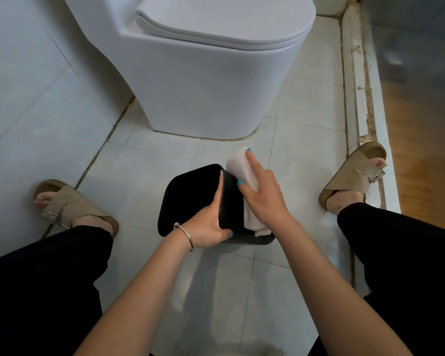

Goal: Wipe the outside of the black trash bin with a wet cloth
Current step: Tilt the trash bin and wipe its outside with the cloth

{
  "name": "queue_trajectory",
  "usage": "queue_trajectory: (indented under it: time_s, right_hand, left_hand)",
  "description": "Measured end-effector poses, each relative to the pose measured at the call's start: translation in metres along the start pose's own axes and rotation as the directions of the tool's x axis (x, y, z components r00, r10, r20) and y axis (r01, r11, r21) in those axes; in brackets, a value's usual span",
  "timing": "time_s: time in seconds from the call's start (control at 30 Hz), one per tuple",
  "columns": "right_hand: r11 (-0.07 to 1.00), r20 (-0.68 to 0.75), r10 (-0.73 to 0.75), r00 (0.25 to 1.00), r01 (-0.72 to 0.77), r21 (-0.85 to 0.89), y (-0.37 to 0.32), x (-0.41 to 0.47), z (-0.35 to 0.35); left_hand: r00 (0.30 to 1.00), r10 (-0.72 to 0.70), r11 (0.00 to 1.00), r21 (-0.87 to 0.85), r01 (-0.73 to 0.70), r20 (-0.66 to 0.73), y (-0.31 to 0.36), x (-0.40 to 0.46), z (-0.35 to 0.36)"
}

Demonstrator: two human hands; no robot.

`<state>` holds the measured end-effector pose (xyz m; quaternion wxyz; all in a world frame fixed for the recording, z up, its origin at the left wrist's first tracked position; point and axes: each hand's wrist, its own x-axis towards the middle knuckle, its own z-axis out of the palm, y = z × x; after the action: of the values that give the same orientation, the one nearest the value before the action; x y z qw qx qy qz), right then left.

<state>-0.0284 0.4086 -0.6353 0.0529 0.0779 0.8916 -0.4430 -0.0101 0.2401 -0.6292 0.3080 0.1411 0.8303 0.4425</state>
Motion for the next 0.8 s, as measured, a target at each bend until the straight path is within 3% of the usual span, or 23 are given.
queue_trajectory:
  time_s: [0.37, 0.8]
  right_hand:
    - [0.997, -0.041, -0.070, 0.997, 0.071, 0.021, -0.013, 0.000, -0.001]
    - [0.967, -0.045, 0.254, 0.966, -0.255, -0.005, 0.077, 0.016, 0.006]
  left_hand:
    - [1.000, 0.019, 1.000, -0.023, -0.019, -0.001, -0.004, 0.010, 0.002]
    - [0.998, 0.006, 1.000, -0.008, -0.007, -0.069, -0.008, 0.015, -0.006]
